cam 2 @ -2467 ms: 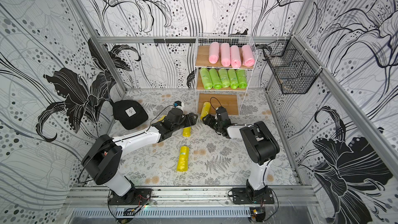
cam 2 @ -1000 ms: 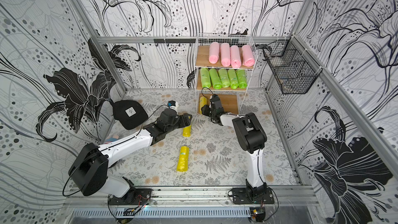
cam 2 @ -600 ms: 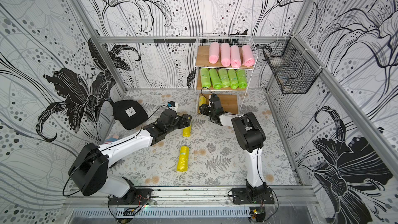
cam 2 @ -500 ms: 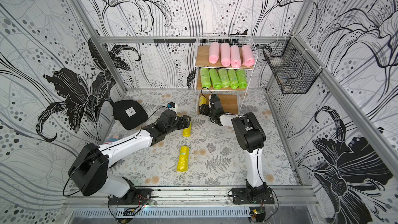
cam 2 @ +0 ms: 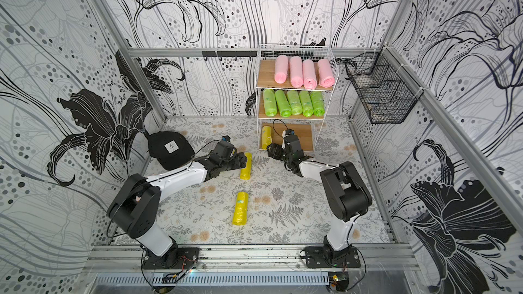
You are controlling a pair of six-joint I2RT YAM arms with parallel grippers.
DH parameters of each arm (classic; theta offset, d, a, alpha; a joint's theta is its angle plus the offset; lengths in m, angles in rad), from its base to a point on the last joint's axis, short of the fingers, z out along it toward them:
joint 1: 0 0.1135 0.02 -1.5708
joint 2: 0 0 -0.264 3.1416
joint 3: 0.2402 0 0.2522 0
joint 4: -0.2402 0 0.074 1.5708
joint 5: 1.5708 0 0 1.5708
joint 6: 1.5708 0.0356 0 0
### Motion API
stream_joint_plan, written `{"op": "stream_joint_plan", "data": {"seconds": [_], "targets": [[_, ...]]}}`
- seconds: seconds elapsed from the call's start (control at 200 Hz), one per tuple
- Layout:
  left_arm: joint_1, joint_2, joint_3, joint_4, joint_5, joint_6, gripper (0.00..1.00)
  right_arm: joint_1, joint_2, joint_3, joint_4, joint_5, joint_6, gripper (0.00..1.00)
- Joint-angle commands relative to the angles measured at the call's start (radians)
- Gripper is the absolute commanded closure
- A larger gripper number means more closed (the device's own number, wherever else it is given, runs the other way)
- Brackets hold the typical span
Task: Sort the rolls of trash bags by color and place them on the shelf
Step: Place the roll of trash bags on the shelf, then pick up the roll of trash bags from the center of the board.
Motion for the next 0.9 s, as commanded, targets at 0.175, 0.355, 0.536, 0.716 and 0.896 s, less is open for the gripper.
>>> {"op": "stream_joint_plan", "data": {"seconds": [0.175, 0.355, 0.536, 0.716, 0.896], "targets": [[0.001, 0.215, 0.218, -0.129, -0.015, 0.102, 0.18, 0.017, -0.245, -0.142, -0.167, 0.03, -0.06, 0.19], [0.004, 0.337, 0.345, -0.158, -0.01, 0.106, 0.22, 0.017, -0.342, -0.22, -0.204, 0.026, -0.055, 0.19], [0.008, 0.396, 0.39, -0.144, -0.046, 0.101, 0.33, 0.017, -0.397, -0.266, -0.234, -0.008, -0.058, 0.19], [0.02, 0.326, 0.301, -0.021, -0.031, 0.04, 0.51, 0.017, -0.45, -0.285, -0.286, -0.049, -0.046, 0.19], [0.049, 0.066, 0.029, 0.325, 0.051, -0.202, 0.61, 0.022, -0.528, -0.338, -0.19, -0.173, 0.076, 0.18]]}}
